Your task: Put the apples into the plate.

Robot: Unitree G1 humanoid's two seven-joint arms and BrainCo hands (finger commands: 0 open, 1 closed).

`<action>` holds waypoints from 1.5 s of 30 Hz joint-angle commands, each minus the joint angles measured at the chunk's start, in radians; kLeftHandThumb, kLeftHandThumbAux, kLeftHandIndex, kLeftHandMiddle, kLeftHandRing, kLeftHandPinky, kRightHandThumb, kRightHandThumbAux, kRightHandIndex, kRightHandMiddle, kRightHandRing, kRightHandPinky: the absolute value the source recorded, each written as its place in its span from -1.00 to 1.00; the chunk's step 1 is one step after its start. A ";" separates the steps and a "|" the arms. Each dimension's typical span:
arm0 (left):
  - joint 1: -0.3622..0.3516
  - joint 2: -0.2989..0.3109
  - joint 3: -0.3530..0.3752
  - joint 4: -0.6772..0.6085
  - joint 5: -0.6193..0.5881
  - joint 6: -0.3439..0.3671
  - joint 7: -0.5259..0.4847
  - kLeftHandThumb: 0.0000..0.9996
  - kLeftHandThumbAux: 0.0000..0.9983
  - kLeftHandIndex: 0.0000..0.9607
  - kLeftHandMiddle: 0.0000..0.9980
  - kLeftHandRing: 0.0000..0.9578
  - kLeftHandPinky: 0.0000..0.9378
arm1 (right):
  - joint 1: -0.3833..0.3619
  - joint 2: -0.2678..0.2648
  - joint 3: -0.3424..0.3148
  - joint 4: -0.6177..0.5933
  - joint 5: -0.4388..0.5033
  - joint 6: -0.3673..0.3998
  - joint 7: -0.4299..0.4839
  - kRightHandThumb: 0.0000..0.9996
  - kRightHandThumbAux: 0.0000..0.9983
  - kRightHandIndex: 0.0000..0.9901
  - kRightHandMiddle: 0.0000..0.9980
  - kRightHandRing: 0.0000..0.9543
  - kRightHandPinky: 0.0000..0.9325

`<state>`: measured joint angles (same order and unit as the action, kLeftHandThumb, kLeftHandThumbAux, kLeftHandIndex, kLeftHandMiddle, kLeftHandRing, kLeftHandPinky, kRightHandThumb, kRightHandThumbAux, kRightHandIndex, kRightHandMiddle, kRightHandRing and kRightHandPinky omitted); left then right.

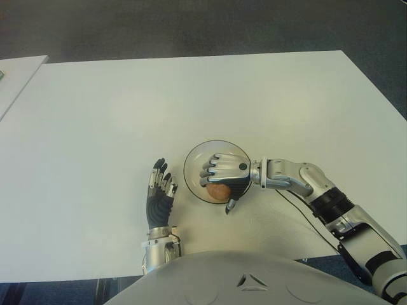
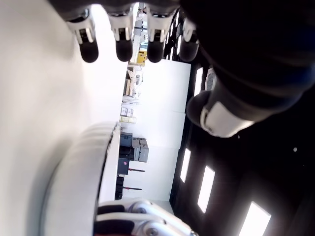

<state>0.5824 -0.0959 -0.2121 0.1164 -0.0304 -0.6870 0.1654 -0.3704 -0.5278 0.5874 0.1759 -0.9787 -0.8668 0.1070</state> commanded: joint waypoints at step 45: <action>-0.017 -0.037 -0.003 0.028 -0.024 0.011 -0.009 -0.76 0.30 -1.00 -1.00 -1.00 -1.00 | -0.060 0.011 0.060 0.134 0.114 0.005 0.074 -0.87 -0.40 -1.00 -1.00 -1.00 -1.00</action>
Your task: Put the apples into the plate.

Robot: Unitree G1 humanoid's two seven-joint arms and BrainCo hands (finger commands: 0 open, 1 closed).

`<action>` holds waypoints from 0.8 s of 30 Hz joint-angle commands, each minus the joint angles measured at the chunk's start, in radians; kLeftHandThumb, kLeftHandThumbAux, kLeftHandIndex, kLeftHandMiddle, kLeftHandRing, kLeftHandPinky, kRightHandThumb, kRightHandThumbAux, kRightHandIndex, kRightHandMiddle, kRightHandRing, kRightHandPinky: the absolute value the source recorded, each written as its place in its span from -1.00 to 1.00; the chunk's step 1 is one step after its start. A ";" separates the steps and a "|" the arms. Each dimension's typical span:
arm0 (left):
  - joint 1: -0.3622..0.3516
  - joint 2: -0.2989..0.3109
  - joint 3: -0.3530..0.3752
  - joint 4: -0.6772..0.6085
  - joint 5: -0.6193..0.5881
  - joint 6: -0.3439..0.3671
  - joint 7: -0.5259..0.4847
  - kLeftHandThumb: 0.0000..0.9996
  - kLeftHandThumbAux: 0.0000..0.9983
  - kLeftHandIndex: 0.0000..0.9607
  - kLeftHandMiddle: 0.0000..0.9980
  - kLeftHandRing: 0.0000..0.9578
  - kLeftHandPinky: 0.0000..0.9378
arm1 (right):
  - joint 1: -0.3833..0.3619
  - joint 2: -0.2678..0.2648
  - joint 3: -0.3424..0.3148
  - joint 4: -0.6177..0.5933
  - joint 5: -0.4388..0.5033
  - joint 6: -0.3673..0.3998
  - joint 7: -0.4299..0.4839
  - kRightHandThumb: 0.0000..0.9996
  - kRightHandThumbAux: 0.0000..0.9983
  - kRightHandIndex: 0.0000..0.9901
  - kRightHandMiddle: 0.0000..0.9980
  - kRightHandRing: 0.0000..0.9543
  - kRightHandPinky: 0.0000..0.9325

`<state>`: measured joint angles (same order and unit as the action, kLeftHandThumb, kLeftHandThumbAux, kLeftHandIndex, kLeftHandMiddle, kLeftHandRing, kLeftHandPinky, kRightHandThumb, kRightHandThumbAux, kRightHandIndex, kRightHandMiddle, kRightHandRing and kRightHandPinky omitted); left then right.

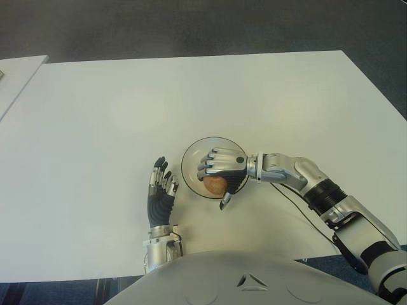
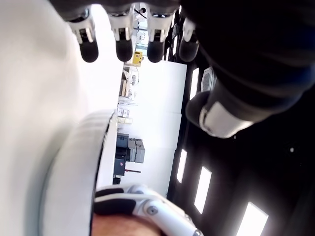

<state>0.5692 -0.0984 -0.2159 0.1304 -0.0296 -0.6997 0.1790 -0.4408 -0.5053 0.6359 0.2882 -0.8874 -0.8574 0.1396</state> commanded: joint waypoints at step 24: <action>-0.014 -0.038 0.014 0.056 0.000 -0.010 -0.013 -0.78 0.32 -1.00 -1.00 -1.00 -1.00 | 0.034 -0.010 0.002 0.004 0.144 0.049 0.191 -0.80 -0.53 -1.00 -1.00 -1.00 -1.00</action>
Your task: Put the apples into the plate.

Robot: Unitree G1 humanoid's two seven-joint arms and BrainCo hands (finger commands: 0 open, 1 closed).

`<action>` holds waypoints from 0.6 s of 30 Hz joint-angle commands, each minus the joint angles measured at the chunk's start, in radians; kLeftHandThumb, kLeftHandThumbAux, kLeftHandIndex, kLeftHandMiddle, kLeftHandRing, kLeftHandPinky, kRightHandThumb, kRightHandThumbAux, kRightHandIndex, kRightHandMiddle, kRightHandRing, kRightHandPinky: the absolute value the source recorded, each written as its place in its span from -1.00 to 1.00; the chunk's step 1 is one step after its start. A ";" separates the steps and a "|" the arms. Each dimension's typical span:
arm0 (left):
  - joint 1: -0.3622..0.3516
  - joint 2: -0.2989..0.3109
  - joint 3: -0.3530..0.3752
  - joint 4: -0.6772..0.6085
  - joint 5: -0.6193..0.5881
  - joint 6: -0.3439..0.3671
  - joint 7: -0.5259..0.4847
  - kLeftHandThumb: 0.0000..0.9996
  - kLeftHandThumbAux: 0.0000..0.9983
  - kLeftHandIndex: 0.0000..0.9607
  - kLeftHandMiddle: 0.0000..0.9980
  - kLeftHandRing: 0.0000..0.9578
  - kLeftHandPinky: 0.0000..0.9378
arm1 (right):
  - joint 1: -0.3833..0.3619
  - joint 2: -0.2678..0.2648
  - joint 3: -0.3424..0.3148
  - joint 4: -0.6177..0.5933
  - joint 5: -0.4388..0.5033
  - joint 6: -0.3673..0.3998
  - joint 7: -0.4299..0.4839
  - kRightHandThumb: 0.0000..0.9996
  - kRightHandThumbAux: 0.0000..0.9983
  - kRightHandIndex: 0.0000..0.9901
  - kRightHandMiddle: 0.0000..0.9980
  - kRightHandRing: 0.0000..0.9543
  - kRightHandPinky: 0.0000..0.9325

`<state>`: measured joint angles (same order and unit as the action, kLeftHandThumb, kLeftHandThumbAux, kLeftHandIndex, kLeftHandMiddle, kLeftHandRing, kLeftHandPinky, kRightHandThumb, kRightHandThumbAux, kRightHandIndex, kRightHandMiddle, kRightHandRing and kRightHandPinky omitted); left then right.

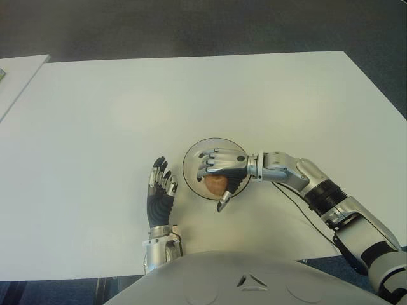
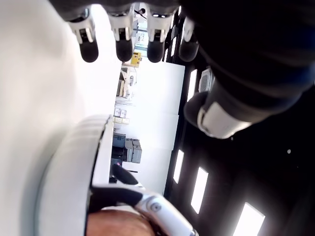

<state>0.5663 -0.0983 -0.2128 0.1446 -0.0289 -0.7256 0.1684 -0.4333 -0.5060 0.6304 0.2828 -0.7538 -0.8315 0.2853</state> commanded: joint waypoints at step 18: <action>-0.027 -0.035 0.035 0.074 0.036 -0.013 0.011 -0.79 0.37 -1.00 -1.00 -1.00 -1.00 | 0.041 0.000 -0.010 0.014 0.022 0.025 0.014 -0.79 -0.58 -1.00 -1.00 -1.00 -1.00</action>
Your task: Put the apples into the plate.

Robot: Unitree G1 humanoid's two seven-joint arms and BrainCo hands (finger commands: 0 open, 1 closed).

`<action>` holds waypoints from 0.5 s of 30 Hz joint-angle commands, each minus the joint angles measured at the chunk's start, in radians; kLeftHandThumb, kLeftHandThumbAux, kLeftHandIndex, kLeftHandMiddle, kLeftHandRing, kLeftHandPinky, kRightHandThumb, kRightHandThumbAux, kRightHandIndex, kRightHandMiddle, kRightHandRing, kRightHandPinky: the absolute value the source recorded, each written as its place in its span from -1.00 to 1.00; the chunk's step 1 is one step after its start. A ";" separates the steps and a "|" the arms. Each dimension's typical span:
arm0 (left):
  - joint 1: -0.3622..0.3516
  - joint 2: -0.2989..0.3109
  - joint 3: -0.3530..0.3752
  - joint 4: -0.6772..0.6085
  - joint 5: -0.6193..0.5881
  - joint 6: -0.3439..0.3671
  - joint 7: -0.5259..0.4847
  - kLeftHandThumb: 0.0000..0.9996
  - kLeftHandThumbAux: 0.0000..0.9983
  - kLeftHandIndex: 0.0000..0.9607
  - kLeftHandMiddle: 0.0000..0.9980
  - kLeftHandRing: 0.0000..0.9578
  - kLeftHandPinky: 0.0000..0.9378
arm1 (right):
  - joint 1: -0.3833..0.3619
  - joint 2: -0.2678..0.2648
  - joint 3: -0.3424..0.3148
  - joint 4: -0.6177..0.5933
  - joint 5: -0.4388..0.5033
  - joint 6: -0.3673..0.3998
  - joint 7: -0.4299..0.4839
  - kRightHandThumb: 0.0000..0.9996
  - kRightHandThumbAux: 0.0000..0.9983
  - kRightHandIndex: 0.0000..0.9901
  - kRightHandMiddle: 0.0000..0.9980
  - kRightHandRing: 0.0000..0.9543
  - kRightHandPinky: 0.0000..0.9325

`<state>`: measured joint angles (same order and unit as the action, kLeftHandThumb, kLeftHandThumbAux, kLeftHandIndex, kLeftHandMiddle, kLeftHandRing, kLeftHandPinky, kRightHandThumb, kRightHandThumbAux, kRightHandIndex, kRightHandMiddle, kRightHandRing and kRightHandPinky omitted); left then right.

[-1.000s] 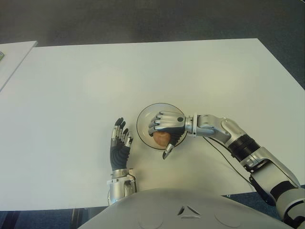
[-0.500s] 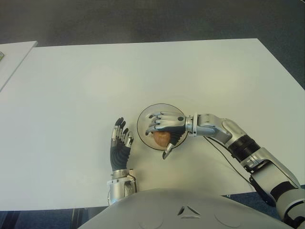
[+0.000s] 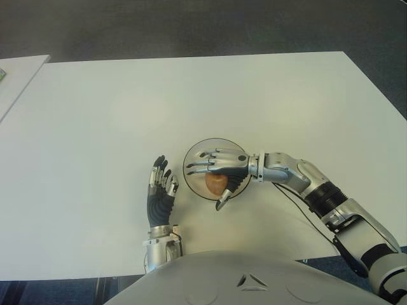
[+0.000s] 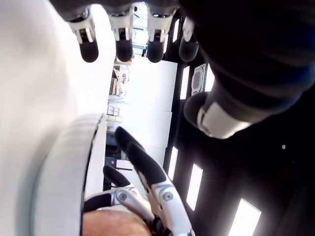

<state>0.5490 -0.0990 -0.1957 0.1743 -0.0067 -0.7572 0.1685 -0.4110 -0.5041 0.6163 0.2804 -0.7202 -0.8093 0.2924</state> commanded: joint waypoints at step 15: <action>-0.019 -0.039 0.029 0.067 -0.002 0.007 0.001 -0.81 0.39 -1.00 -1.00 -1.00 -1.00 | 0.016 -0.002 0.005 0.030 -0.021 -0.006 -0.019 -0.79 -0.58 -1.00 -1.00 -1.00 -1.00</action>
<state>0.5444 -0.0991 -0.1788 0.1969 0.0002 -0.7825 0.1686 -0.4088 -0.4994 0.6128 0.2961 -0.7242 -0.8173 0.2565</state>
